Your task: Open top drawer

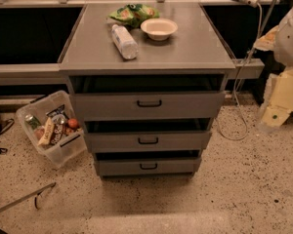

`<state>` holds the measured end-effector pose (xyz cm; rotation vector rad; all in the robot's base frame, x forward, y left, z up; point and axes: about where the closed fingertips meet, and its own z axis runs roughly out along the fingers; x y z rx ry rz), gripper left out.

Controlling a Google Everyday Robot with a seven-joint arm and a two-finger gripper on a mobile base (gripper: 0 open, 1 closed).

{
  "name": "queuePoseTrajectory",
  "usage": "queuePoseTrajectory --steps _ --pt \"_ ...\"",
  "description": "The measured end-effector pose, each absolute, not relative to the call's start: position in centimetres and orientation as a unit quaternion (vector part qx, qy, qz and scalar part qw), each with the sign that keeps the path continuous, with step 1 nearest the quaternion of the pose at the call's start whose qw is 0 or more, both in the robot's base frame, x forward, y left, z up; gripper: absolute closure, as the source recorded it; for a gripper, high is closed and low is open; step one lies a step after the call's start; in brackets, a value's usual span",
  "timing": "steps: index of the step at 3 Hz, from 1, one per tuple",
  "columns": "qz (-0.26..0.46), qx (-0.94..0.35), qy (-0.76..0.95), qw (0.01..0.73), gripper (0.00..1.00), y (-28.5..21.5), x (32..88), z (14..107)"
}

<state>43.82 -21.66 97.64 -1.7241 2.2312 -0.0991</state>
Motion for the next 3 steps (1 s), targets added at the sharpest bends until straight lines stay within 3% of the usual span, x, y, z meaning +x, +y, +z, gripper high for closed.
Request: queuePoseTrajectory --steps 1,3 --pt "-0.033 -0.603 0.78 0.164 0.0 -21.6 44.1 97.3" --pt "0.023 -0.636 0.742 0.212 0.0 -17.9 49.9 89.7"
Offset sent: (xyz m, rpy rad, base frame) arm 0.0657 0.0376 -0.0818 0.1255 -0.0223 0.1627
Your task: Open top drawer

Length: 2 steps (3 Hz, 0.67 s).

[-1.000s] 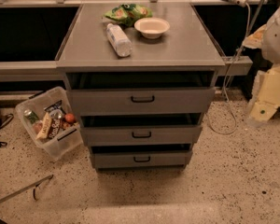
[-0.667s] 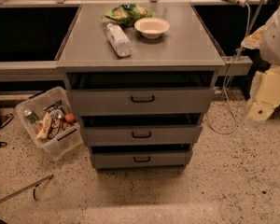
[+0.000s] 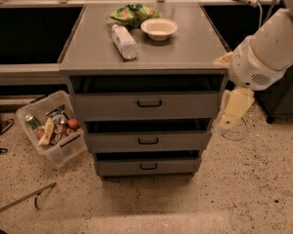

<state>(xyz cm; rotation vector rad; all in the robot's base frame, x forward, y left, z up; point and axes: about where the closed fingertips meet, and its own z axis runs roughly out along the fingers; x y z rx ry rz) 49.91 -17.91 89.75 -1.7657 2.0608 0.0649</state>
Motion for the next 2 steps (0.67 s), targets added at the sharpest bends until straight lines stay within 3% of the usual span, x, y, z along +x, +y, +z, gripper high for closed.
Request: queuePoseTrajectory --steps 2 --pt "0.053 -0.599 0.755 0.26 0.0 -16.5 55.2 82.9"
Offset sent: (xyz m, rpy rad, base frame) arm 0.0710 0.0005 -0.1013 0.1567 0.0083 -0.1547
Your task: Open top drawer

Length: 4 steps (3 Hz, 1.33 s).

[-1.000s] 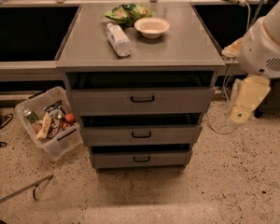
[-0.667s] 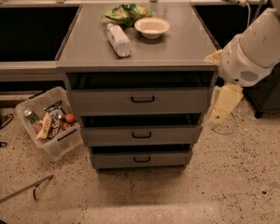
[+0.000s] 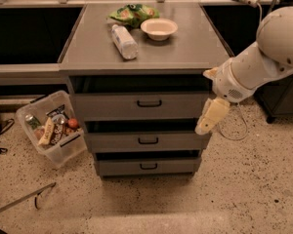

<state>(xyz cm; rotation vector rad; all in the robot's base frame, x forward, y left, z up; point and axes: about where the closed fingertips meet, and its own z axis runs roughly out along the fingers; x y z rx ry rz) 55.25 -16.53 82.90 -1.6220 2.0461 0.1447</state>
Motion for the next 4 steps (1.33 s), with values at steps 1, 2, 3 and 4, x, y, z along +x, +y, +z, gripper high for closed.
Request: queuePoseTrajectory --steps 1,2,3,4 --pt "0.053 -0.601 0.755 0.258 0.0 -16.3 55.3 82.6" --pt "0.046 -0.613 0.739 0.276 0.0 -15.6 57.2 80.3" --pt "0.03 -0.64 0.712 0.288 0.0 -14.2 61.3 77.0" --pt "0.018 -0.658 0.691 0.299 0.0 -13.1 65.5 73.1"
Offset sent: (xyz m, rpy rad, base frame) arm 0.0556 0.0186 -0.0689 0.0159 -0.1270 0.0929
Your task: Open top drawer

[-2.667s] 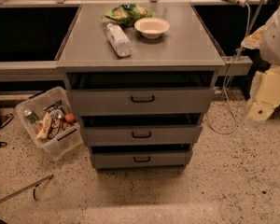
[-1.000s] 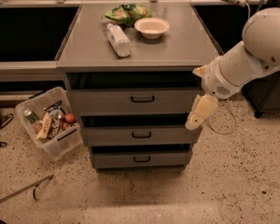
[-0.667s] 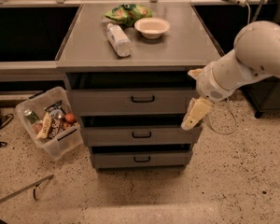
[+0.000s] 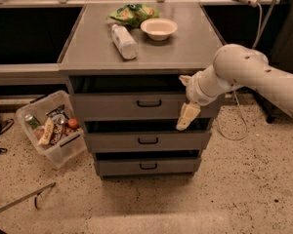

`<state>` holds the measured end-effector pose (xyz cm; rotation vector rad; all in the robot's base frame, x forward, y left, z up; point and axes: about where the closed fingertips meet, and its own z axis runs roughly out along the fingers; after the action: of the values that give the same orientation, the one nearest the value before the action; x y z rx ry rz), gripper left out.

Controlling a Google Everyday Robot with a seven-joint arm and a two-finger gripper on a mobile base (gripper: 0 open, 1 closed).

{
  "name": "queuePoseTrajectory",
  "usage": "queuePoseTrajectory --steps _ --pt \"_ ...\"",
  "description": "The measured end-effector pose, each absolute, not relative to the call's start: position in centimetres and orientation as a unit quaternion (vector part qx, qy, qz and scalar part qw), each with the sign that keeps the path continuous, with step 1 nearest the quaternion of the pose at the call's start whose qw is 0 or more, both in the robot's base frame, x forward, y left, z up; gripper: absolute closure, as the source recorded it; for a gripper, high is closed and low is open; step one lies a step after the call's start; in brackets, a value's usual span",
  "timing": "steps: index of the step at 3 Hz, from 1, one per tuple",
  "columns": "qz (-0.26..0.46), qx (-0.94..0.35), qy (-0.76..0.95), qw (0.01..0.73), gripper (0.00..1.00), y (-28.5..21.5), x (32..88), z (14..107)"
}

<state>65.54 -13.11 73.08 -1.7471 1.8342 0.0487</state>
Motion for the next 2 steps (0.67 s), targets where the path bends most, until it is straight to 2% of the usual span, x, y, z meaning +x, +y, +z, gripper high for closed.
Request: queuePoseTrajectory --steps 2 --pt "0.016 -0.659 0.693 0.291 0.0 -12.4 68.0 70.5"
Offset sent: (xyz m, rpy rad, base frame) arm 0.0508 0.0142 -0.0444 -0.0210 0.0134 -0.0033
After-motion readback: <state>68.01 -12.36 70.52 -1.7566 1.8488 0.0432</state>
